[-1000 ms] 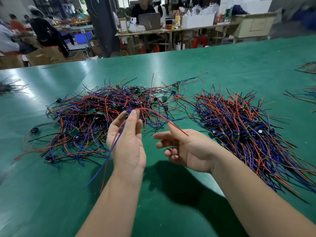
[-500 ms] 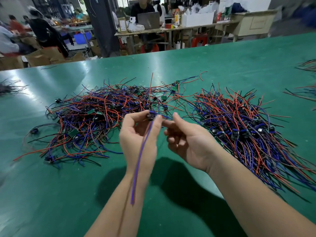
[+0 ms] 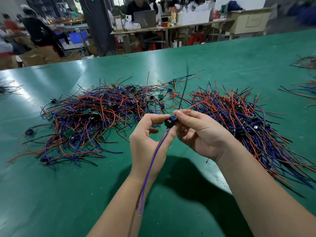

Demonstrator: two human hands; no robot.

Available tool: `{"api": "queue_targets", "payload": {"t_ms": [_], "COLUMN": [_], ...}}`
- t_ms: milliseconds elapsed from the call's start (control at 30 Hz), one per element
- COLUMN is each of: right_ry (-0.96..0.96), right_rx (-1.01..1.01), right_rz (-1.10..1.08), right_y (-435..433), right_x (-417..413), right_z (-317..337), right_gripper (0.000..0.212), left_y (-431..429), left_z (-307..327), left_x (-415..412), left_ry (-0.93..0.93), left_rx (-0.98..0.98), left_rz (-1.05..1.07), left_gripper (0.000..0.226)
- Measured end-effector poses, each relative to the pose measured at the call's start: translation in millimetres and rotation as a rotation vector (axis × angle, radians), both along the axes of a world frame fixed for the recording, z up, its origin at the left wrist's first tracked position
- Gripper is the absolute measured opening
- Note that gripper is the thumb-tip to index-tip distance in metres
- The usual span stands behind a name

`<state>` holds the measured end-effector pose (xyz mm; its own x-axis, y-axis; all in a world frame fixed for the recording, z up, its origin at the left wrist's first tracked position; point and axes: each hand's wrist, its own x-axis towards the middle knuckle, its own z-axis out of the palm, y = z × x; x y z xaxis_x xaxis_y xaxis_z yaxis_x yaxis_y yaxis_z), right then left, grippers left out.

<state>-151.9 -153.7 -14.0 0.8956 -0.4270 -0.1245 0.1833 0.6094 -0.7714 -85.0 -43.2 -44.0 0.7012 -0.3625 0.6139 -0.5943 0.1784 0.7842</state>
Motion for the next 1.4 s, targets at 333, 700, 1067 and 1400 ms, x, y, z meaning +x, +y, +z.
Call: {"api": "queue_targets", "payload": {"t_ms": [333,700,1067,1400], "right_ry": [-0.017,0.057,0.339,0.115], "right_rx": [-0.06,-0.206,-0.503,-0.211], "right_rz": [-0.128,-0.017,-0.072,-0.499], "right_y": [0.4,-5.0,-20.3,-33.9], "right_x": [2.7,-4.6,-14.4,-12.8], "right_z": [-3.3,-3.8,-0.9,0.2], "right_gripper": [0.018,0.006,0.013,0.009], "left_y": [-2.1,4.7,12.0,19.6], "left_z": [-1.3,10.6,-0.9,6.1], "left_x": [-1.9,7.2,9.3,11.4], "left_ry": [-0.042,0.619,0.624,0.646], "left_rx": [-0.022,0.057,0.59,0.781], "left_rz": [-0.001,-0.422,-0.52,-0.667], "left_gripper": [0.026,0.027,0.01,0.002]}}
